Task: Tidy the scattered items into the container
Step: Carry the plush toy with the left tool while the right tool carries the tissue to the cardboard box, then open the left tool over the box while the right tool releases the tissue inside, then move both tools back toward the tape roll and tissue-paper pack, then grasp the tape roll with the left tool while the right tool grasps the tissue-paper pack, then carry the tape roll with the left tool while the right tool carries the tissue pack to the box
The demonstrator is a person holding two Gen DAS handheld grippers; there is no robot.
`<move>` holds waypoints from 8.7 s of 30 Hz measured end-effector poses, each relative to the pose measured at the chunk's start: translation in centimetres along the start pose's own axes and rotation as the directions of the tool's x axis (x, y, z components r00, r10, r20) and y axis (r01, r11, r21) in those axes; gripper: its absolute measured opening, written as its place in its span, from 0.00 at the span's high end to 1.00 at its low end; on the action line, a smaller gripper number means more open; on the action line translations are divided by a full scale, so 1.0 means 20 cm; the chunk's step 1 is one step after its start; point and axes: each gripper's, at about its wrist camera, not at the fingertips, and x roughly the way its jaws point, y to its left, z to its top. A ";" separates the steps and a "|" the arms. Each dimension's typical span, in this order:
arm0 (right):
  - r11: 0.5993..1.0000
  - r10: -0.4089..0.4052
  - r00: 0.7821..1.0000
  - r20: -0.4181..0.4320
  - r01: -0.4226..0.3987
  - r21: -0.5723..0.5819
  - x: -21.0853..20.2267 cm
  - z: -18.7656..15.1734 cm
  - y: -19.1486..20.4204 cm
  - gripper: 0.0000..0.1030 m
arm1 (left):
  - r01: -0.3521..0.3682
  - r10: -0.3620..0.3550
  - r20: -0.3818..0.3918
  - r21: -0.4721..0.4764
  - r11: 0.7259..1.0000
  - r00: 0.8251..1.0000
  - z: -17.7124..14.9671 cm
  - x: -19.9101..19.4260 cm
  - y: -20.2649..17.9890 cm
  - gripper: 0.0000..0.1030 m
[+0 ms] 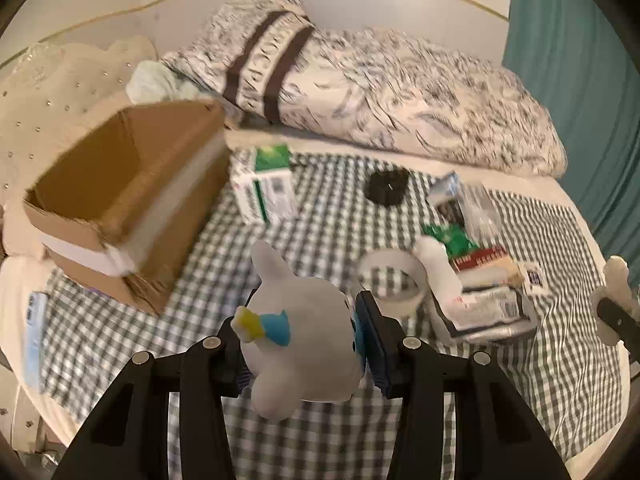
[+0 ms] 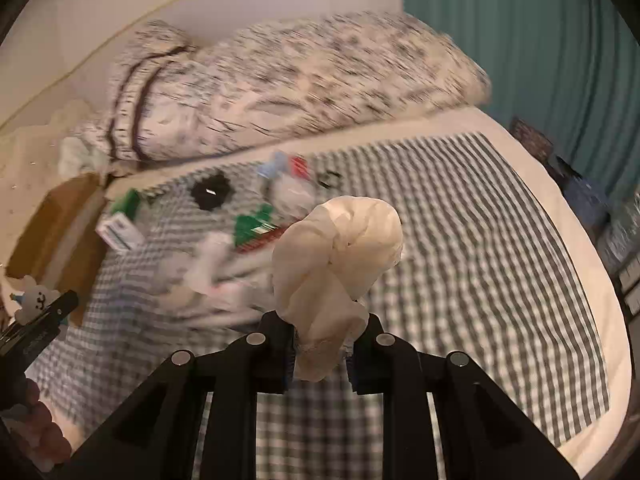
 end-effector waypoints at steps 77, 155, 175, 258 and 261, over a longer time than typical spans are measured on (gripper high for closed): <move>0.753 0.511 0.841 -0.179 -0.539 -0.377 0.55 0.54 2.23 0.11 | -0.242 0.253 0.019 -0.230 0.943 0.967 0.58 0.24 1.25 0.10; 0.978 0.174 0.966 -0.191 -0.193 -0.086 0.55 0.05 0.04 0.11 | 0.054 -0.049 -0.121 0.039 0.998 0.991 -0.01 0.55 -0.35 0.07; 0.968 0.200 0.932 -0.301 -0.235 -0.085 0.66 -0.08 0.09 0.11 | 0.133 -0.113 -0.192 0.093 0.987 0.975 -0.11 0.70 -0.40 0.07; 0.990 0.051 0.991 -0.126 -0.067 -0.124 0.24 -0.04 0.15 0.88 | 0.097 -0.095 -0.031 0.053 0.994 0.995 -0.02 0.26 -0.23 0.19; 0.990 0.056 0.993 -0.106 -0.069 -0.121 0.18 -0.03 0.15 0.88 | 0.094 -0.093 -0.019 0.059 0.994 0.995 0.00 0.18 -0.22 0.19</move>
